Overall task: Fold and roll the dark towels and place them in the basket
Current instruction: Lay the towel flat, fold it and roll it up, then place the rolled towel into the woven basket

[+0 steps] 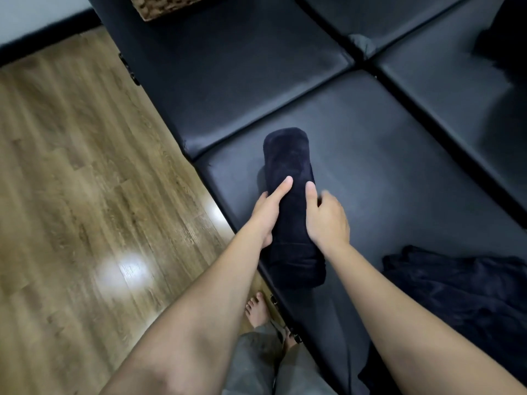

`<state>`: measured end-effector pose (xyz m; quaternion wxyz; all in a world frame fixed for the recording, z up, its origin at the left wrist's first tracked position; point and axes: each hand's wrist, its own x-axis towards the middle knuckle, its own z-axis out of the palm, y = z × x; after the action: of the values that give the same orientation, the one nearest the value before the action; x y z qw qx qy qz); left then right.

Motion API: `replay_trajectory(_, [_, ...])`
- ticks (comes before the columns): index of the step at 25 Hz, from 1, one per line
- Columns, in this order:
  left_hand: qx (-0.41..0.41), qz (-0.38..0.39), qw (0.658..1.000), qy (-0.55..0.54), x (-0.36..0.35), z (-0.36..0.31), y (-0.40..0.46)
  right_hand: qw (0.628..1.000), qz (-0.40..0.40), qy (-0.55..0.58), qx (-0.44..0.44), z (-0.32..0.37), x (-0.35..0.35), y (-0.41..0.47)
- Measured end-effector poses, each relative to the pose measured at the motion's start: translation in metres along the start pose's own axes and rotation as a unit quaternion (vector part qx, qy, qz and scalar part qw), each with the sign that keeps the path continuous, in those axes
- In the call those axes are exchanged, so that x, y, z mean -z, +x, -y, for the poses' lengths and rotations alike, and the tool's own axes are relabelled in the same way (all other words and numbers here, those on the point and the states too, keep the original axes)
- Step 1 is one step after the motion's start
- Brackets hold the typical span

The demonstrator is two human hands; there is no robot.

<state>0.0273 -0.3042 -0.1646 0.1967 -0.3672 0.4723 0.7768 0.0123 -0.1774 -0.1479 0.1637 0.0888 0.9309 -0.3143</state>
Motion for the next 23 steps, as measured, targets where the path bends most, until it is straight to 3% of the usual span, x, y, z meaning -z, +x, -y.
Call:
replay_trajectory(2, [-0.030,0.032,0.999,-0.019,0.000,-0.006,-0.007,0.991,0.032,0.132,0.005,0.006,0.007,0.003])
replay_trajectory(5, [-0.087,0.071,0.993,-0.020,-0.007,-0.034,-0.025,0.936,0.128,0.325,-0.046,0.026,0.029,0.007])
replay_trajectory(9, [-0.168,0.124,0.978,-0.013,-0.019,-0.088,-0.062,0.870,0.204,0.448,0.025,0.066,0.078,0.003])
replay_trajectory(16, [-0.290,0.067,0.954,0.030,-0.028,-0.131,-0.142,0.886,0.043,0.438,0.148,0.110,0.138,-0.037])
replay_trajectory(20, [-0.340,0.055,0.938,0.026,-0.031,-0.139,-0.190,0.916,0.033,0.355,0.186,0.120,0.161,-0.075])
replay_trajectory(23, [-0.386,0.043,0.921,0.029,-0.031,-0.157,-0.222,0.919,0.021,0.273,0.285,0.130,0.169,-0.105])
